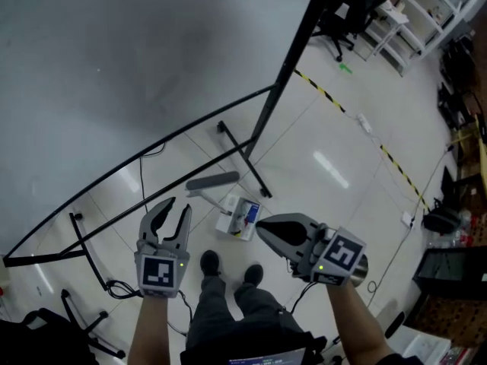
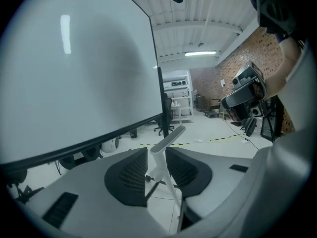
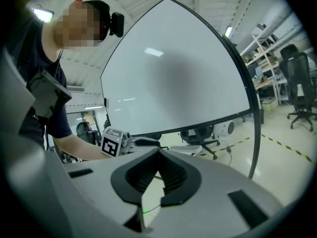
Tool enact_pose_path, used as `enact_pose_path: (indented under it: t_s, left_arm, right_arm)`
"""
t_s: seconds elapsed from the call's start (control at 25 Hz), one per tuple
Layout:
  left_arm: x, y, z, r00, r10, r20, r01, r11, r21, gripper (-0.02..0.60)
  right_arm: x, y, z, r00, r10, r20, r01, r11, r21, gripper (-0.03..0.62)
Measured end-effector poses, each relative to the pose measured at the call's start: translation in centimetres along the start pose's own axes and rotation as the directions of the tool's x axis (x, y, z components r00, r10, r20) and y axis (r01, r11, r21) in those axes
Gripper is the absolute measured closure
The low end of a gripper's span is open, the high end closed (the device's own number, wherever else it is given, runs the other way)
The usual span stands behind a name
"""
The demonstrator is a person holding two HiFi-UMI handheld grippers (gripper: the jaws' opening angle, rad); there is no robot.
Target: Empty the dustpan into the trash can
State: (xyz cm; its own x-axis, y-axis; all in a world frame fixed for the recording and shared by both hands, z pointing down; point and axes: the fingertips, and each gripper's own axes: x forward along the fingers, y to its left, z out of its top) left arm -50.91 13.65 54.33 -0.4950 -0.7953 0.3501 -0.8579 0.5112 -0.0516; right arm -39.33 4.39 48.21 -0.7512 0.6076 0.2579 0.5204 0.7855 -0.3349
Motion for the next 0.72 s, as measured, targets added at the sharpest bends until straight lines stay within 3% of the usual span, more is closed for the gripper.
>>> enact_pose_path:
  t_s: [0.04, 0.08, 0.2, 0.56, 0.72]
  left_arm:
    - [0.5, 0.1, -0.8, 1.0, -0.007, -0.004, 0.007, 1.0, -0.019, 0.442]
    - [1.0, 0.0, -1.5, 1.0, -0.017, -0.01, 0.017, 0.999, -0.034, 0.368]
    - [2.5, -0.1, -3.2, 0.999, -0.03, -0.023, 0.029, 0.998, -0.048, 0.296]
    - [6.8, 0.2, -6.0, 1.0, 0.012, -0.007, -0.012, 0.995, -0.095, 0.264]
    - [8.3, -0.5, -6.8, 0.999, -0.032, 0.014, 0.033, 0.997, -0.072, 0.264]
  right_arm:
    - [0.2, -0.2, -0.4, 1.0, -0.004, -0.001, 0.004, 1.0, 0.004, 0.586]
    - [0.4, -0.4, -0.8, 1.0, -0.008, -0.007, 0.008, 1.0, 0.007, 0.586]
    - [1.0, -1.1, -2.1, 0.999, -0.016, -0.031, 0.017, 1.0, 0.013, 0.586]
    - [2.6, -2.3, -4.9, 0.997, -0.011, -0.071, 0.012, 1.0, 0.018, 0.586]
    - [2.8, -2.9, -5.4, 0.998, -0.002, -0.061, 0.003, 1.0, 0.009, 0.586]
